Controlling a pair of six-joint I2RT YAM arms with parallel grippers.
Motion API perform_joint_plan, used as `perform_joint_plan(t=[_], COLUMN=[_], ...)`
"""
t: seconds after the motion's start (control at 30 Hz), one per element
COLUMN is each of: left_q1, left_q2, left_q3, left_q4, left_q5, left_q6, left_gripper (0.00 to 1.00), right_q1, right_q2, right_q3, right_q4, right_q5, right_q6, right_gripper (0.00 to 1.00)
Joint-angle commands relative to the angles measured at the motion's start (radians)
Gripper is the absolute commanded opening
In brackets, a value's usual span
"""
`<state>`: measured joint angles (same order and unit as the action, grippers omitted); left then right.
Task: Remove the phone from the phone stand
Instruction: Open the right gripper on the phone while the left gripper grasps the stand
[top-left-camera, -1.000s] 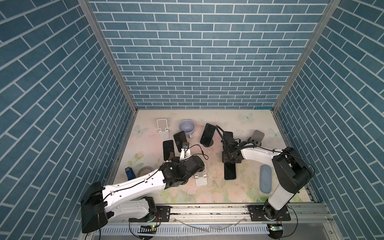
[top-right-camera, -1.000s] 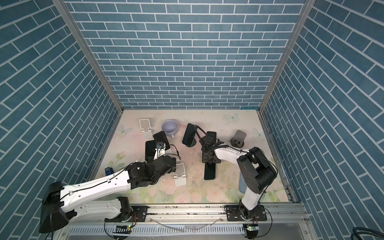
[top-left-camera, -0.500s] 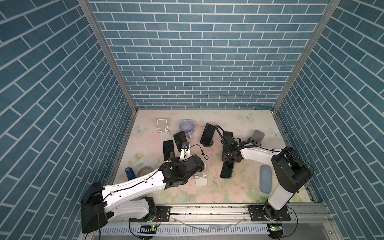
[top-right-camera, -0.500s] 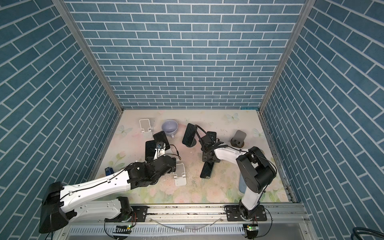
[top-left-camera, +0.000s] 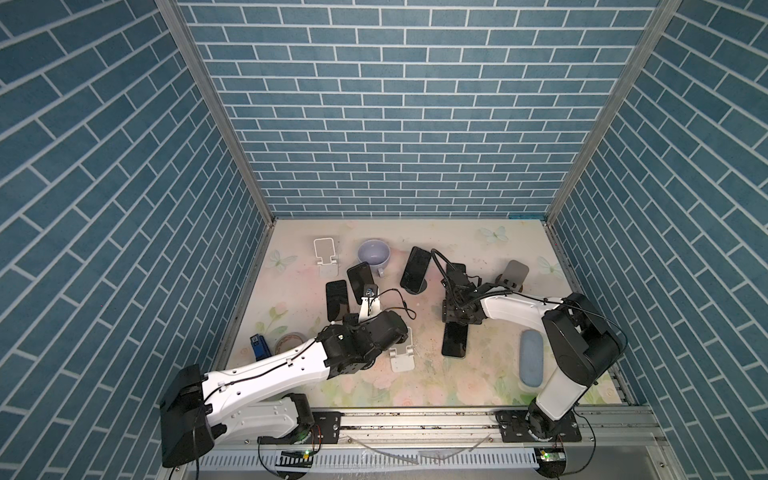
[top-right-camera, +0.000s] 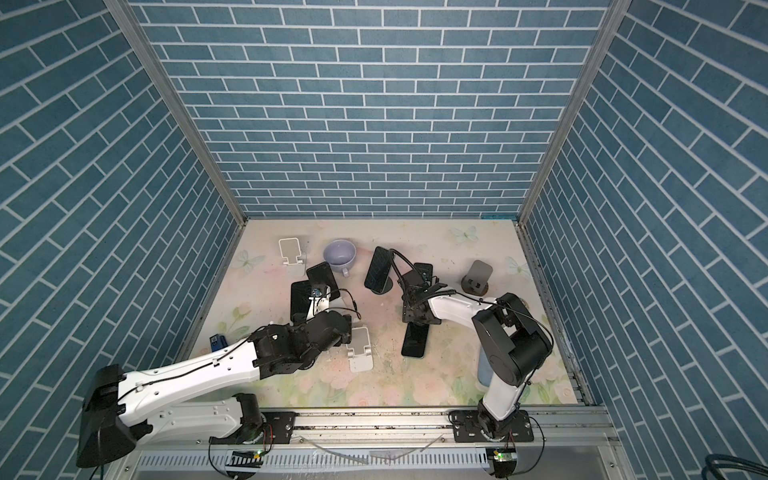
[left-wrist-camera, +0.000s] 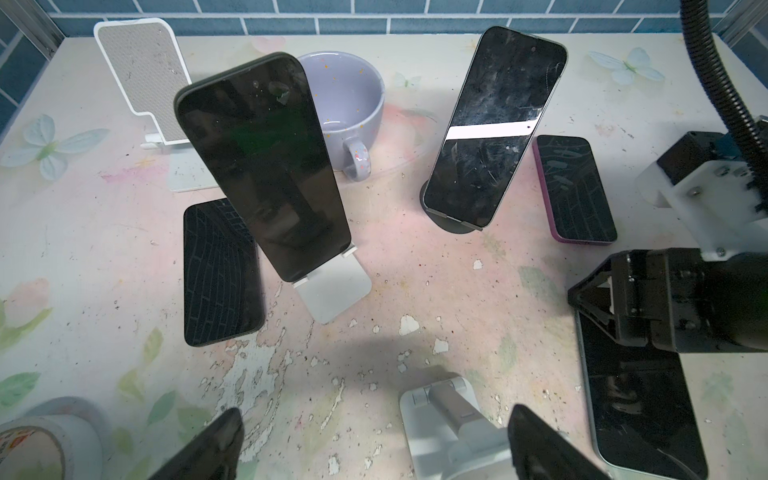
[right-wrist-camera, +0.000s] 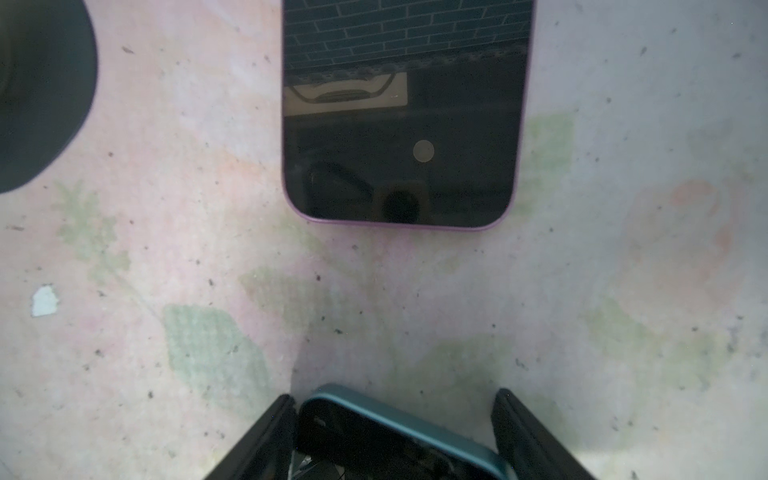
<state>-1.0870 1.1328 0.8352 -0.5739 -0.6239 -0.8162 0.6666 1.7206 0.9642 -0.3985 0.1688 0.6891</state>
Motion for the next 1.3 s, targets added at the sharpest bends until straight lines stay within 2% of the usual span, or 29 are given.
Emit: perform_joint_plan(t=[0.0,0.33,0.9,1.1,1.27], left_q1=[-0.008,-0.016,-0.106,-0.132,-0.154], left_q2=[0.002,0.021,0.116,0.12,0.174], left_q3=[-0.011,0.003,0.083,0.103,0.148], left_q4=[-0.019,-0.057,-0.118,-0.142,-0.184], left_q5=[0.002,-0.002,-0.062,-0.079,-0.08], left_q6=[-0.008,-0.042,-0.174,-0.213,-0.271], left_gripper=[1.0,1.0,1.0,1.0,1.0], right_q1=[-0.004,-0.003,-0.004,-0.004,-0.007], right_q2=[0.058,0.066,0.049,-0.027,-0.128], right_q3=[-0.041,-0.051,-0.061,-0.047,-0.008], right_q4=[-0.02,-0.002,0.009,-0.011,-0.089], right_q5=[-0.036,-0.042,-0.045,-0.041,0.019], right_q6=[0.029,0.033,0.03,0.006,-0.031], right_gripper=[0.75,0.75,0.81,0.84,0.9])
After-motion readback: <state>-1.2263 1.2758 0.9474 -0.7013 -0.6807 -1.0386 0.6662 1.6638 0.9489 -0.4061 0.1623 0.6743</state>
